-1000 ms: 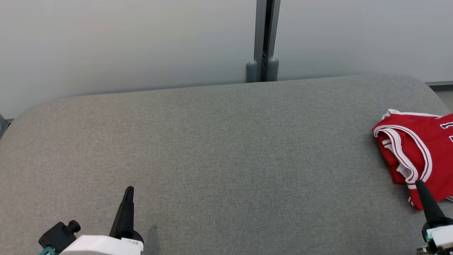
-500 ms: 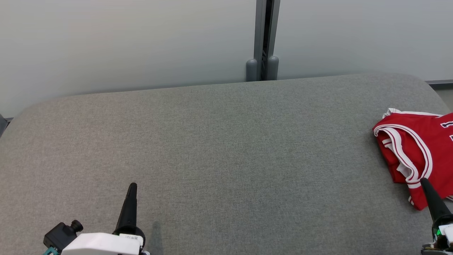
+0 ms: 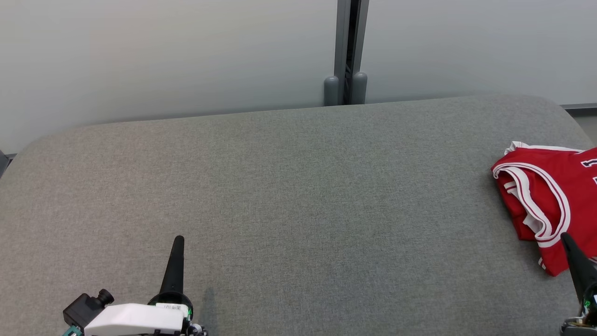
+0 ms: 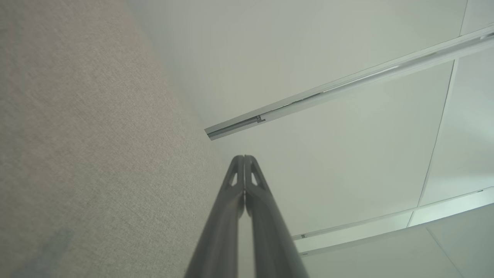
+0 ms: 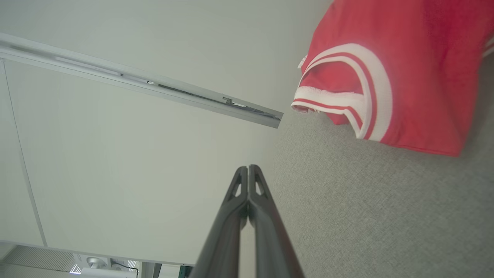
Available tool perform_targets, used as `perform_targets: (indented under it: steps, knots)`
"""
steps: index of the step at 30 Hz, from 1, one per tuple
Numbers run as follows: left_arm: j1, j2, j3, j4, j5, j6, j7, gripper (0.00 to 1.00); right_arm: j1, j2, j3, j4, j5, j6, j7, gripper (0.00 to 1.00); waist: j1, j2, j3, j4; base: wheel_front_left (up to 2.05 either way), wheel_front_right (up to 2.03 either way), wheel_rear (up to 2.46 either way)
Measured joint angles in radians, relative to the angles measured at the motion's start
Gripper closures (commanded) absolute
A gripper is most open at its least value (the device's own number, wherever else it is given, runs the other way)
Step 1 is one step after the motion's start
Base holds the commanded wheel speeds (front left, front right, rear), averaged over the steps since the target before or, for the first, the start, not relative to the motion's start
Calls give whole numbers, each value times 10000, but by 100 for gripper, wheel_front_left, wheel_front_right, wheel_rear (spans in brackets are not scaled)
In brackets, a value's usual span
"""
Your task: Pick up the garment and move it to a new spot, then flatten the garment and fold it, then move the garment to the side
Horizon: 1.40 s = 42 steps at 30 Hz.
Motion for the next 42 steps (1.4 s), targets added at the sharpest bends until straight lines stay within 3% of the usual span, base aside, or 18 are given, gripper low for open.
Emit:
perform_targets:
  steps: [42]
  knots:
    - [-422,-706,157,564,-2318,-965,-90,100,-480,56,-882,619,2861,0,1016,100,0,0,132,-23,0,0,0]
